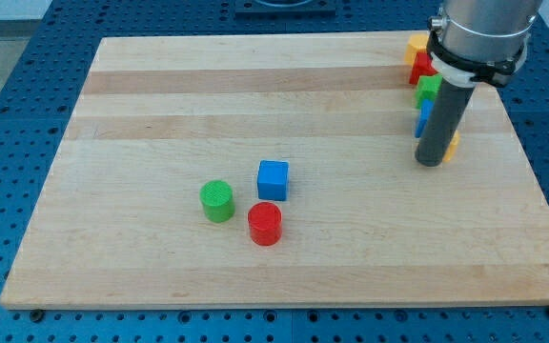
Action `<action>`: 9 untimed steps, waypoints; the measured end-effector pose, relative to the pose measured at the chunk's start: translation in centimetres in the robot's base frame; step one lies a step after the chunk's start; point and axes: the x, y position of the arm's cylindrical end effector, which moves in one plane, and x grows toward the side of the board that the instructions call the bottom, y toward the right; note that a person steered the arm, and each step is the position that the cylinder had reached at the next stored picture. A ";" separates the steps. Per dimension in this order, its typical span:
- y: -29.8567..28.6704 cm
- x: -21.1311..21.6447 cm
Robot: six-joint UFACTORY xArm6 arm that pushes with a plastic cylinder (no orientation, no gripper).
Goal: Push the blue triangle right a bit
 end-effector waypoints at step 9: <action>-2.0 -6.1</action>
